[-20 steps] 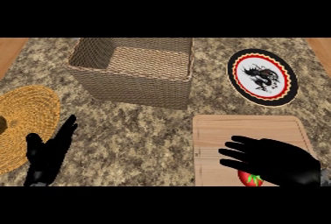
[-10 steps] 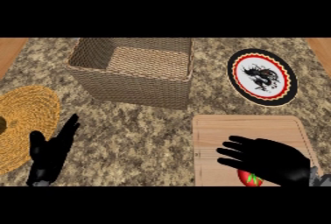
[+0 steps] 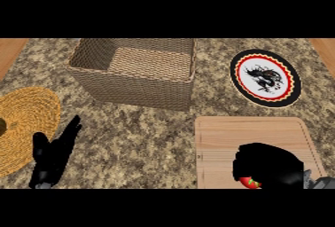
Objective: Pick the tomato from the cutting board and place it in the basket
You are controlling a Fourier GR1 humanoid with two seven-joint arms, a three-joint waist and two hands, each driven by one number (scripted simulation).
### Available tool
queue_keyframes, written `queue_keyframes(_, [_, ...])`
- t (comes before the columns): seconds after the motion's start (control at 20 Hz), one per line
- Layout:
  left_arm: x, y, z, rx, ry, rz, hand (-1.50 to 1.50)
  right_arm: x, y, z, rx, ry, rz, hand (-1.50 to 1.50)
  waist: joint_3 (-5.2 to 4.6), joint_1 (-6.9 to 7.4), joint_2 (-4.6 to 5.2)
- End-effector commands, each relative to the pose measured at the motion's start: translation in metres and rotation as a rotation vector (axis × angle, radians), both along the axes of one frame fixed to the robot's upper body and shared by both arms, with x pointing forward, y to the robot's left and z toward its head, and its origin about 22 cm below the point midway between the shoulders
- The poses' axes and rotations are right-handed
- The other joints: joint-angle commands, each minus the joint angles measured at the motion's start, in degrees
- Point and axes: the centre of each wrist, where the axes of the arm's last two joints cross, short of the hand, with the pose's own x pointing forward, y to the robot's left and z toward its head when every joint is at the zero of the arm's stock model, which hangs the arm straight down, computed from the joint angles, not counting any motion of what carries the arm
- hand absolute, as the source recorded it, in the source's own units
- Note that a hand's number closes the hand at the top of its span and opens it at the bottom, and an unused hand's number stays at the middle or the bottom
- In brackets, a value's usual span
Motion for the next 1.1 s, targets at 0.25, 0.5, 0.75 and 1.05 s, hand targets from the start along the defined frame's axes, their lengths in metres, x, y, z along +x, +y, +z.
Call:
queue_keyframes(0.25, [-0.018,-0.001,-0.026,-0.017,0.136,0.017,0.0,0.006,0.063,-0.007,-0.003,-0.116,-0.093,1.5,-1.0,0.98,0.72])
queue_keyframes(0.5, [-0.012,0.004,-0.01,-0.001,0.065,0.019,0.0,0.008,0.083,-0.023,0.059,-0.091,-0.476,1.5,-1.39,-0.69,0.91])
queue_keyframes(0.75, [-0.016,0.004,-0.009,-0.004,0.068,0.018,0.0,0.009,0.138,-0.013,0.087,-0.142,-0.678,1.5,-1.55,1.37,1.13])
queue_keyframes(1.05, [-0.012,0.001,-0.008,-0.006,0.063,-0.004,0.0,0.011,0.159,0.017,0.287,-0.243,-0.924,1.5,-0.79,2.9,1.48])
